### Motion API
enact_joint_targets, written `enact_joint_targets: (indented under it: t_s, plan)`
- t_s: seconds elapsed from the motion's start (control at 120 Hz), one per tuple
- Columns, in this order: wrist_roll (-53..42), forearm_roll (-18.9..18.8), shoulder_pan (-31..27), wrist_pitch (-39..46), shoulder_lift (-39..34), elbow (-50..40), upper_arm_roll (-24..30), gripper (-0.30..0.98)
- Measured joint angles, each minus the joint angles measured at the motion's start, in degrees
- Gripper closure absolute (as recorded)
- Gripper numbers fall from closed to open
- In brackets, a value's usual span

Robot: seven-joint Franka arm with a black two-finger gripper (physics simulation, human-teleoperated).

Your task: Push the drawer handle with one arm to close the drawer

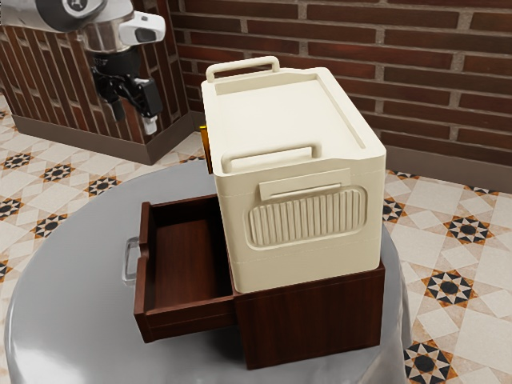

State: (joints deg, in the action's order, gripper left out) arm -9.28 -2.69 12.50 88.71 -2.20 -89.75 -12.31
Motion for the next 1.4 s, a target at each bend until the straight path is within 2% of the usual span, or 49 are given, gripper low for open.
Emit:
enact_joint_targets:
  t_s: [0.2, 0.258, 0.333, 0.367, 0.55, 0.733, 0.892, 1.1, 1.4]
  plan:
    - [0.2, 0.3, 0.5, 0.0, 0.3, -0.4, 0.0, 0.00]
    - [0.3, 0.3, 0.6, -0.1, -1.6, -3.1, 0.0, 0.00]
    - [0.4, 0.3, 0.1, -0.2, -6.4, -10.8, 0.0, 0.01]
    - [0.5, 0.3, -0.2, -0.1, -8.5, -13.9, -0.1, 0.06]
    - [-0.9, -0.6, -0.5, 2.9, -16.0, -26.5, -0.4, 0.50]
    - [-6.3, -4.7, -0.6, 12.1, -19.1, -37.8, -2.3, 0.69]
    - [-12.5, -7.2, -0.7, 21.2, -21.4, -47.3, -2.7, 0.75]
    - [-19.3, -8.2, -0.7, 29.2, -25.1, -56.7, -3.7, 0.77]
    - [-28.3, -8.3, -0.6, 37.5, -23.3, -59.4, -3.6, 0.78]
